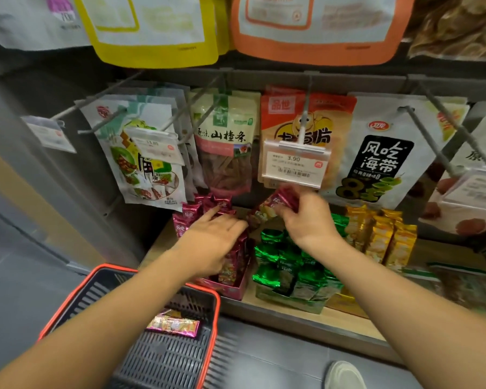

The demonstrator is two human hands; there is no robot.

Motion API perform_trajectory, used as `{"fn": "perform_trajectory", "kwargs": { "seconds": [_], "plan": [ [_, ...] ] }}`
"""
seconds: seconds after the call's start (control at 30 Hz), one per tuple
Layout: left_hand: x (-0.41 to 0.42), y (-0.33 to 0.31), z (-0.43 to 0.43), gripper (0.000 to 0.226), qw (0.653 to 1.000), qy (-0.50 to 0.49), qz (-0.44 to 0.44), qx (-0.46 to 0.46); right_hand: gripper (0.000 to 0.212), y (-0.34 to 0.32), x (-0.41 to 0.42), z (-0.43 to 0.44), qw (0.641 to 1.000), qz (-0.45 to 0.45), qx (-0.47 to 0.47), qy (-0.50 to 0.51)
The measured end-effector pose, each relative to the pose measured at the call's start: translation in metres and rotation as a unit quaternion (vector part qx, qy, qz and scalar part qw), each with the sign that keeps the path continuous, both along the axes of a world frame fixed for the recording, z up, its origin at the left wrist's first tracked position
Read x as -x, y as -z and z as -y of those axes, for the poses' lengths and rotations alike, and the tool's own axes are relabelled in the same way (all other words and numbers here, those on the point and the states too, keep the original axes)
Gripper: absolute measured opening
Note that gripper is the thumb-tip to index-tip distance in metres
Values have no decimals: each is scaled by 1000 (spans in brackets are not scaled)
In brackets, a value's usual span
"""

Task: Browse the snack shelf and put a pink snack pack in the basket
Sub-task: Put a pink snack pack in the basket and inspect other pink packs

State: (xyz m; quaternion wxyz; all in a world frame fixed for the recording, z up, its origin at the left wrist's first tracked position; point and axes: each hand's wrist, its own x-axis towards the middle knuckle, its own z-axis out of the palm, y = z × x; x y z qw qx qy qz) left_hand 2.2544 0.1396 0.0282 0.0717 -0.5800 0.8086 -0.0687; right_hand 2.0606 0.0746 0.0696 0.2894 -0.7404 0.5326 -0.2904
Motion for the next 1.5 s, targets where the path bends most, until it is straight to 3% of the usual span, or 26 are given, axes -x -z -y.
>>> {"fn": "perform_trajectory", "kwargs": {
  "seconds": [0.27,0.43,0.57,0.73,0.83,0.9,1.0,1.1,1.2,1.4,1.5],
  "plan": [
    [-13,8,-12,85,997,5,-74,11,30,5,-30,3,988,-116,40,-96],
    [-15,12,-16,83,996,3,-88,12,19,0,-33,4,997,-47,52,-40],
    [-19,13,-19,86,995,-5,-99,9,16,12,-39,7,999,-38,0,-20],
    [-19,15,-21,84,995,-12,-94,10,28,40,-47,7,971,-191,-61,-129],
    [-17,15,-19,84,996,-14,-91,4,36,42,-50,9,949,-277,-60,-134],
    [-16,11,-17,88,991,-18,-127,-23,42,41,-51,9,952,-272,-61,-128],
    [-17,2,-15,88,962,-64,-260,-53,49,37,-49,7,965,-225,-40,-126],
    [-20,1,-14,72,943,-106,-316,-6,56,34,-48,3,956,-242,-22,-162],
    [-22,8,-8,59,960,-124,-250,31,75,40,-49,-7,935,-304,3,-181],
    [-24,10,3,34,968,-221,-99,70,67,38,-50,-8,929,-323,36,-175],
    [-24,7,4,30,956,-273,-80,66,67,33,-48,-7,922,-343,31,-177]
  ]
}}
